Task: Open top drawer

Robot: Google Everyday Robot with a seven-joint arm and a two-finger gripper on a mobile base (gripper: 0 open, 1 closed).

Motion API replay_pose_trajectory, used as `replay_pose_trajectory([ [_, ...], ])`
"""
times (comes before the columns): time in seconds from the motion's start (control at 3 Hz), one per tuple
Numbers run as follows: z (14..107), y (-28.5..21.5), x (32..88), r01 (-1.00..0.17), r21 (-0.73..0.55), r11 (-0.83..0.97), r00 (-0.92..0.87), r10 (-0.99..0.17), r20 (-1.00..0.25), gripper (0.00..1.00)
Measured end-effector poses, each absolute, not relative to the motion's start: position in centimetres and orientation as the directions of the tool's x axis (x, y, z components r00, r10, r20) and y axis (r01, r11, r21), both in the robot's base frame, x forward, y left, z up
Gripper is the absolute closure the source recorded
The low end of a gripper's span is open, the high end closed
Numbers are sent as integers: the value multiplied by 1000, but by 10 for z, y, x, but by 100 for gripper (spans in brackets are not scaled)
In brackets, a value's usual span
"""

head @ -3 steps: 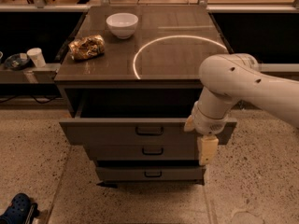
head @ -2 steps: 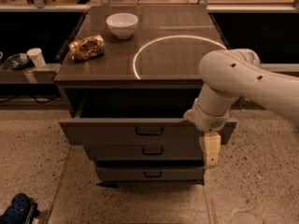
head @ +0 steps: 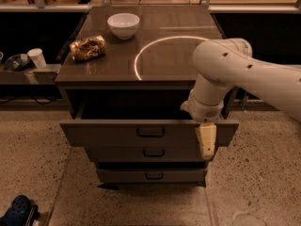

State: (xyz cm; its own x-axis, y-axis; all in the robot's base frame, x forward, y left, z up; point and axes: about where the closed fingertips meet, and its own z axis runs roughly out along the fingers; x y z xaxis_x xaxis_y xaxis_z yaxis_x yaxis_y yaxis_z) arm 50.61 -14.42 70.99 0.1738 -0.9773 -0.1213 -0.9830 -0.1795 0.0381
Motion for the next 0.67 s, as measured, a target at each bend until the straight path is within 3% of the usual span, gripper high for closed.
replay_pose_trajectory([
  [0.33, 688, -144, 521, -981, 58, -183, 174, -974, -143, 0],
  [0.67, 670, -144, 529, -981, 73, -181, 168, -973, -160, 16],
])
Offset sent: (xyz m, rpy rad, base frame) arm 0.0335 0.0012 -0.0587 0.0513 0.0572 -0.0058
